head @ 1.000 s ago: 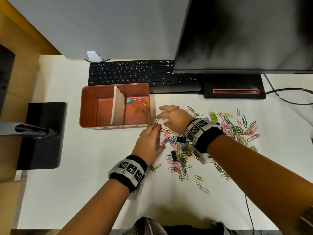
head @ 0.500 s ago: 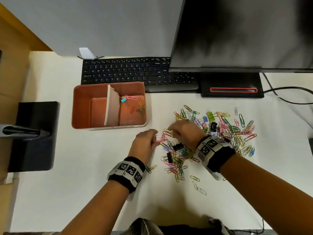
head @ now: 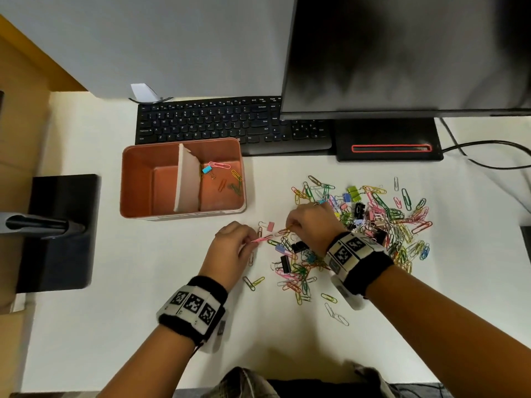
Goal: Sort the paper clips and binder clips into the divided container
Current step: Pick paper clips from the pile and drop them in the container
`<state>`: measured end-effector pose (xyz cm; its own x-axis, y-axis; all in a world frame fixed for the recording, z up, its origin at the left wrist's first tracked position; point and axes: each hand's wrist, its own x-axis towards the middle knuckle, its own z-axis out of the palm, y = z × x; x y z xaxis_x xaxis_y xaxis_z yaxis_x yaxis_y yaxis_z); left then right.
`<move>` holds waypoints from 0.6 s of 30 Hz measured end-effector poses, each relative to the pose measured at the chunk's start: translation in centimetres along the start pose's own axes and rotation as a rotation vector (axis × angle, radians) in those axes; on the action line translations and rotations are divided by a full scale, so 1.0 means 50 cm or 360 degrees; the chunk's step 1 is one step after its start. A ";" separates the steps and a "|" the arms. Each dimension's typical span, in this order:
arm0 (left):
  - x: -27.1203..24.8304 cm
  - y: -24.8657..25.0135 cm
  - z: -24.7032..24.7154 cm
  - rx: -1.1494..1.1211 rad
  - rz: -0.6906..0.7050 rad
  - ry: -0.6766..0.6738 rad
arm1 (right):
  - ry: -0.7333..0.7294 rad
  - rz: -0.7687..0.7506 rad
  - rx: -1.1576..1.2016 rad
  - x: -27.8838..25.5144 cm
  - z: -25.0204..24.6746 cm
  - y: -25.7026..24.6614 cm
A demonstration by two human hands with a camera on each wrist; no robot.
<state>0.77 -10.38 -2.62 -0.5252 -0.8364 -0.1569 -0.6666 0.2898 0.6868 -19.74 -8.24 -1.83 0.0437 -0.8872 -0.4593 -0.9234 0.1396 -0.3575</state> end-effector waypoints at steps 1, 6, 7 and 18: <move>-0.006 0.011 -0.020 -0.0037 -0.0003 0.0043 | 0.0038 -0.0007 0.0053 -0.006 -0.010 -0.003; 0.003 0.058 -0.143 -0.0166 -0.0024 0.0430 | 0.0402 -0.0207 0.0374 -0.005 -0.108 -0.070; 0.013 0.060 -0.165 -0.0208 -0.0046 0.0489 | 0.0481 -0.0248 0.0422 0.004 -0.129 -0.091; -0.036 0.016 -0.160 -0.0043 -0.0046 0.0432 | 0.0617 0.0175 0.0520 0.042 -0.136 -0.021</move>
<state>5.44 -12.37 3.88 -0.3425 -0.9394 0.0168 -0.6631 0.2544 0.7040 -21.29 -13.25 3.12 -0.2485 -0.9487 -0.1957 -0.7447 0.3163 -0.5876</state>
